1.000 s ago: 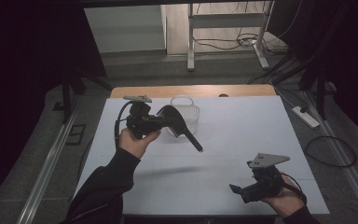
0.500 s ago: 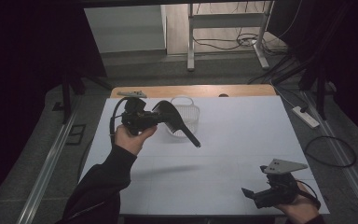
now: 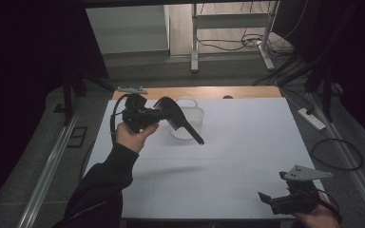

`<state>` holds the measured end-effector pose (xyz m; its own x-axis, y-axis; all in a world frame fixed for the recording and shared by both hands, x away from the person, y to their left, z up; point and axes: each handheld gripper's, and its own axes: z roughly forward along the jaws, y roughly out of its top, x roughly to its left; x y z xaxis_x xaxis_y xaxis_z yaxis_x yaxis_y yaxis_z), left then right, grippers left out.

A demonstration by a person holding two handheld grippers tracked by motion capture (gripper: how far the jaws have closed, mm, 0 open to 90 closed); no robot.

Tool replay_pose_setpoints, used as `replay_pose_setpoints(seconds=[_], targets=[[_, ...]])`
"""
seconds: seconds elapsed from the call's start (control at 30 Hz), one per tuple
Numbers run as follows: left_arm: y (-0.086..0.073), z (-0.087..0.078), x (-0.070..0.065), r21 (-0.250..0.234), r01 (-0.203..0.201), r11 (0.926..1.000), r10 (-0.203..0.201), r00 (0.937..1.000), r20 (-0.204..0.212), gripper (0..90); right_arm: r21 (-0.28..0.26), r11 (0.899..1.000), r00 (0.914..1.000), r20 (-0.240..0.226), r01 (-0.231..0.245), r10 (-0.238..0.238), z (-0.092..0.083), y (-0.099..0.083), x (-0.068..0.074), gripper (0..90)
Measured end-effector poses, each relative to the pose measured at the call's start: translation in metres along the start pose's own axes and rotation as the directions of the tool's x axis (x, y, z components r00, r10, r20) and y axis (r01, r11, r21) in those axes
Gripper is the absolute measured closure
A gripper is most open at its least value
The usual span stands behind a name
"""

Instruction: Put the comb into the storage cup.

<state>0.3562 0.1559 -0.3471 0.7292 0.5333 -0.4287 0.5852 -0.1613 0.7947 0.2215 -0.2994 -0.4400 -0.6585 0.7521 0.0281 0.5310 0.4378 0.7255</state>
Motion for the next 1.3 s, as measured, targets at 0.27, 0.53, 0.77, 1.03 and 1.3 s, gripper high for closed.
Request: replay_pose_setpoints(seconds=[0.27,0.53,0.77,1.03,1.3], targets=[[0.011,-0.007,0.004,-0.018,-0.008,0.9998,0.008,0.9999,-0.007,87.1,0.014,1.0,0.9998,0.014,-0.018,0.018,-0.002,-0.002,-0.002,0.0],[0.016,-0.015,0.004,-0.022,-0.007,0.9997,0.006,0.9993,-0.036,87.1,0.007,0.999,0.9989,0.03,-0.037,0.037,-0.008,-0.006,-0.005,0.0],[0.021,-0.024,0.008,-0.04,-0.003,0.9992,0.0,0.9974,-0.072,87.1,0.009,0.999,0.9986,0.036,-0.038,0.037,-0.011,-0.008,-0.006,0.0],[0.025,-0.031,0.011,-0.038,-0.014,0.9992,0.009,0.9918,-0.128,87.1,0.002,0.999,0.9982,0.041,-0.044,0.044,-0.012,-0.009,-0.007,0.0],[0.03,-0.035,0.014,-0.053,-0.024,0.9983,0.016,0.9884,-0.151,87.1,0.004,0.999,0.9971,0.058,-0.049,0.049,-0.012,-0.008,-0.005,0.0]])
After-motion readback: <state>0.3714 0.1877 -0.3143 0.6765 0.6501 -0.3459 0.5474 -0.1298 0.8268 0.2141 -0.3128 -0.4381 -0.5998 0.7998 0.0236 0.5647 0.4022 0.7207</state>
